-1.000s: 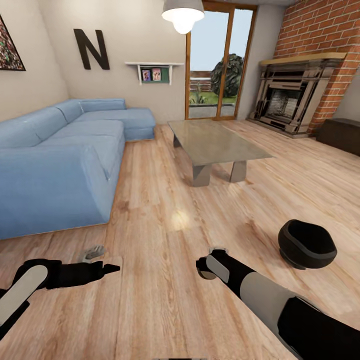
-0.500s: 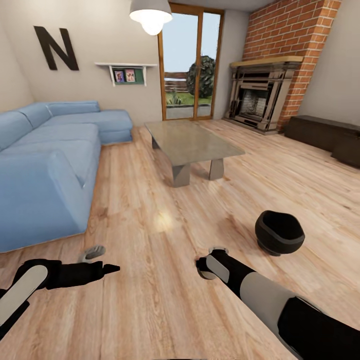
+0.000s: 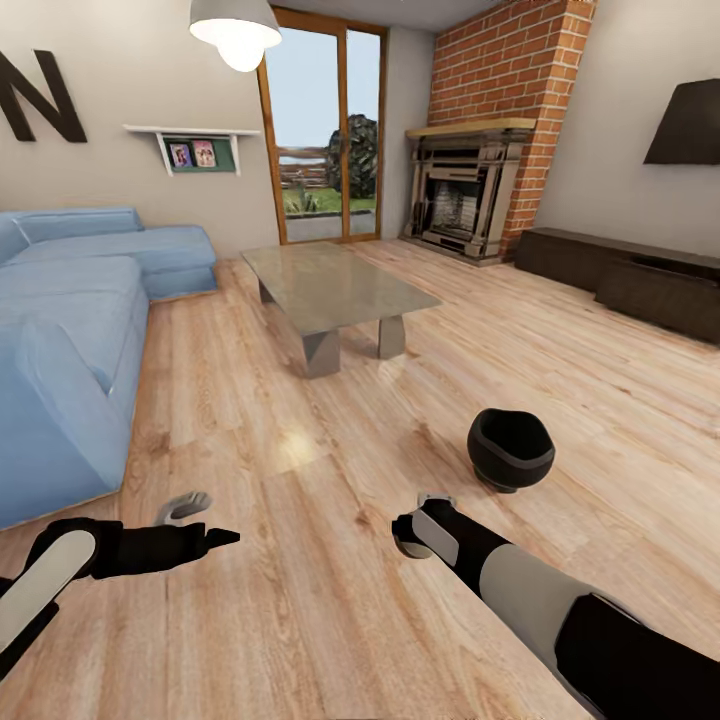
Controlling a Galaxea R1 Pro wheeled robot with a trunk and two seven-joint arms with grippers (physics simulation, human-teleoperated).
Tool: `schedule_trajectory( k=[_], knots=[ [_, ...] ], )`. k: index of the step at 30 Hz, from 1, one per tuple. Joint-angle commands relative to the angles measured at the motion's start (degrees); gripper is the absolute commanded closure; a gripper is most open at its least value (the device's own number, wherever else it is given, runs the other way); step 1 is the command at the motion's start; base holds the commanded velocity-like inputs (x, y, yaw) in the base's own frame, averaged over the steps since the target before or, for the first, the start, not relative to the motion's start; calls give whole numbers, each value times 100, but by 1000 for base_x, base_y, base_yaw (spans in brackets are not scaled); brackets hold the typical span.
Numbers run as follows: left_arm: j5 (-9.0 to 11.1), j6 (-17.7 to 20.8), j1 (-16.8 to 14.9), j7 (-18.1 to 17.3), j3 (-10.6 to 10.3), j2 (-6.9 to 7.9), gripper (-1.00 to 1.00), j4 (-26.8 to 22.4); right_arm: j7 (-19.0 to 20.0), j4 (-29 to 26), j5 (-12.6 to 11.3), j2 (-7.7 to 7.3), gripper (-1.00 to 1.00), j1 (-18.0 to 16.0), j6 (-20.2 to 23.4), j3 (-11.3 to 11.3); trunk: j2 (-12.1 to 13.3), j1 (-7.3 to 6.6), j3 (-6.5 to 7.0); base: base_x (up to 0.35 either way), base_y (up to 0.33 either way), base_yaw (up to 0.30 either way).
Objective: Place each of the two pumpkins and all three candles from the living room inside a cabinet in the living room (use any cabinet), then make sure every cabinet is closed, and position the cauldron so it is next to a table in the living room.
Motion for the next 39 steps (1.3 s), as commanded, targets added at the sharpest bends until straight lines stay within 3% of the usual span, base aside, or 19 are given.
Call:
schedule_trajectory(
  k=[1,39],
  knots=[
    [61,3,-2,58,-6,6,-100,-7,-40,-8,-51,-1,100,-7,2,43,-3,-1,-3,0,0,-284],
    [61,2,-2,58,-15,-3,-100,1,-40,-6,-51,-1,100,-7,-12,43,-3,-1,99,0,0,-284]
  ],
)
